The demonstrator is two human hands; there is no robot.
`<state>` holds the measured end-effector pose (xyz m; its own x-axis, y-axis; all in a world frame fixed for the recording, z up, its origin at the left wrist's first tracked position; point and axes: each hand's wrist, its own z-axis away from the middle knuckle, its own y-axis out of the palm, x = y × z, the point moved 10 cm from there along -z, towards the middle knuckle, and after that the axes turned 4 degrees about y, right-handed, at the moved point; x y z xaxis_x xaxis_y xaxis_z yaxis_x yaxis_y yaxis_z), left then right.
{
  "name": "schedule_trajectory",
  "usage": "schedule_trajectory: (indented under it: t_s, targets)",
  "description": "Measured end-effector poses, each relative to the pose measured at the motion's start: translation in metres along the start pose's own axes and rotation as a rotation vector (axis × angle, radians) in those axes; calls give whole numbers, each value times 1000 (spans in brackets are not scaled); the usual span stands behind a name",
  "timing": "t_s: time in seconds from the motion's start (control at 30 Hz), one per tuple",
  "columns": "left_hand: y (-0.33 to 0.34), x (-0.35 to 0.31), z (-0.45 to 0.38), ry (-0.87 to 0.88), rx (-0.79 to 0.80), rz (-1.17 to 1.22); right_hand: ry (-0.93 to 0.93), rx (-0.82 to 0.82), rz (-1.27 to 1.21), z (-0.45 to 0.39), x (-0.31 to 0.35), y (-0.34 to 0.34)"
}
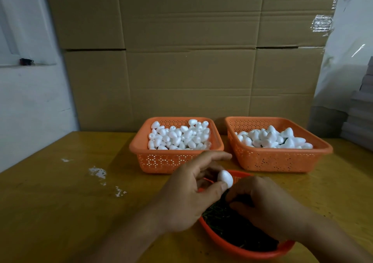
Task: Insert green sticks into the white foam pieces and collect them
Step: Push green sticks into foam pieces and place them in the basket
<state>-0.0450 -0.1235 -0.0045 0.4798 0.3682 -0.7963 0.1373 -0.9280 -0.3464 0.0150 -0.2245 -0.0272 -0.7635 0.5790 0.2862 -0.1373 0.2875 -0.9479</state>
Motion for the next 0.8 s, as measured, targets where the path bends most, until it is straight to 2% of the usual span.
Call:
schedule_trajectory:
  t_s: [0.23,0.43,0.67,0.8]
  targets:
    - [13,-3,5,10,45,13,11,181,192,13,9,15]
    - [13,0,4,-27,83,166,36,193,195,11,11,19]
    - [5,2,2,-36,-3,158,72,156,192,8,8,20]
    - [1,8,2,-68,-73,242,65,125,186,7,7,19]
